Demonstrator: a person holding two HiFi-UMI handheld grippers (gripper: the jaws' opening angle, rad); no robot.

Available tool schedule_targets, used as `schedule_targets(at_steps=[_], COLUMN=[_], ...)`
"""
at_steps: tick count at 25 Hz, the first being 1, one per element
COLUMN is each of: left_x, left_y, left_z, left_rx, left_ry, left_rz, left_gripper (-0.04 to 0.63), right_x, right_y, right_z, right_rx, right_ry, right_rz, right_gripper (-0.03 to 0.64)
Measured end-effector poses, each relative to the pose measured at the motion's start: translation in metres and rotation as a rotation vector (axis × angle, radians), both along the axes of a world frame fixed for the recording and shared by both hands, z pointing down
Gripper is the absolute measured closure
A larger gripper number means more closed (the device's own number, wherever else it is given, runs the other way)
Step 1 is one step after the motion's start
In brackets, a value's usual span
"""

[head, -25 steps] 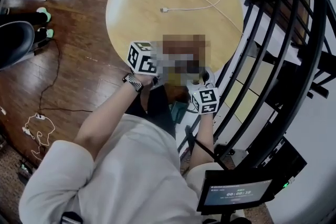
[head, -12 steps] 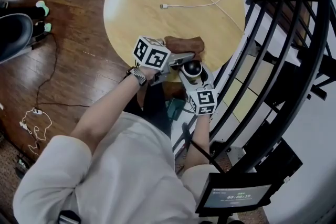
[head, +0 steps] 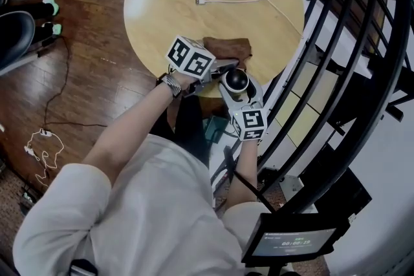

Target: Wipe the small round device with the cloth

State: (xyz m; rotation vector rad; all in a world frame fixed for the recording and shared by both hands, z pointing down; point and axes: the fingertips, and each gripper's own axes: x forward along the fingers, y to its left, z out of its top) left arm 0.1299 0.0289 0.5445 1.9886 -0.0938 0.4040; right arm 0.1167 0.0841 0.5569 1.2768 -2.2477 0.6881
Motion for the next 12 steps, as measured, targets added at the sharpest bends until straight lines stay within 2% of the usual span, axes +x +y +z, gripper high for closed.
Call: schedule_targets(at_steps=[6, 10, 12], left_x=[0.006, 0.006, 0.003], left_y=[-0.002, -0.007, -0.008], left_z=[0.01, 0.019, 0.021], left_rx=[0.131, 0.278, 0.295], left_ry=[-0.112, -0.255, -0.267], left_rz=[0.092, 0.165, 0.17], left_gripper=[0.558, 0.557, 0.555], right_x=[0.003, 0.009, 0.01], right_y=[0.0, -0.002, -0.002], right_z=[0.003, 0.006, 0.008], right_rx=[-0.015, -0.038, -0.063], right_ry=[0.007, 0.015, 0.024], right_rz=[0.013, 0.032, 0.011], right_gripper=[0.272, 0.272, 0.27])
